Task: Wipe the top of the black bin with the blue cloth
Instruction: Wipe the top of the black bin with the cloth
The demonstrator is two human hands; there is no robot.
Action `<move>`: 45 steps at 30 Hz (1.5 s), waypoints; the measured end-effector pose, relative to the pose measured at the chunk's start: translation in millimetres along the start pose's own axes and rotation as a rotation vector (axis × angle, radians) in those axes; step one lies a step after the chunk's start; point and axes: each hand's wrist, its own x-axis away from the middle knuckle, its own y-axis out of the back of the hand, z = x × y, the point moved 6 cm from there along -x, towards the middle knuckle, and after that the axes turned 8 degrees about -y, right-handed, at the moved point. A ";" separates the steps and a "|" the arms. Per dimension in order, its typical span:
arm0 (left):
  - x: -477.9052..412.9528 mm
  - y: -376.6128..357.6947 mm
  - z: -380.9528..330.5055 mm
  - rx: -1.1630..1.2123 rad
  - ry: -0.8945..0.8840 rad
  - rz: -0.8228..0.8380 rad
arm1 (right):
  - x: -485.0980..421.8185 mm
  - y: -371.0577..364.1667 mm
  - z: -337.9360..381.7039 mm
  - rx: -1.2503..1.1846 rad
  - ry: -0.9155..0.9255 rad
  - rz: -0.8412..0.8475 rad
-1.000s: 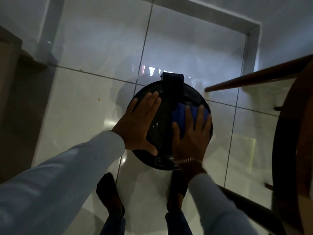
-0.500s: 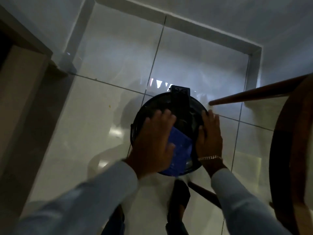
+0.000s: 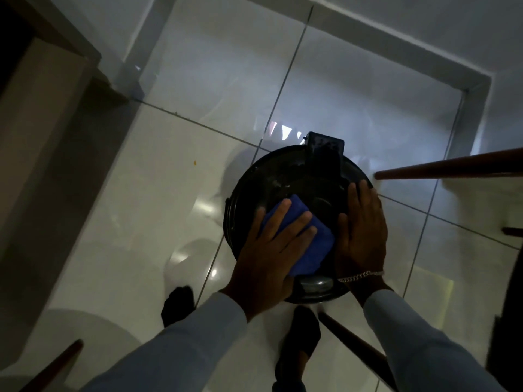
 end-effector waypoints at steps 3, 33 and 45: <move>-15.8 26.7 20.9 0.104 0.160 -0.203 | 1.9 -1.1 -1.7 0.019 -0.004 -0.013; -44.0 28.8 66.5 0.173 0.365 -0.239 | 1.3 -1.1 -1.5 0.059 -0.002 -0.054; 7.1 24.2 23.6 0.241 0.551 -0.376 | 0.2 1.0 3.9 0.078 -0.018 -0.074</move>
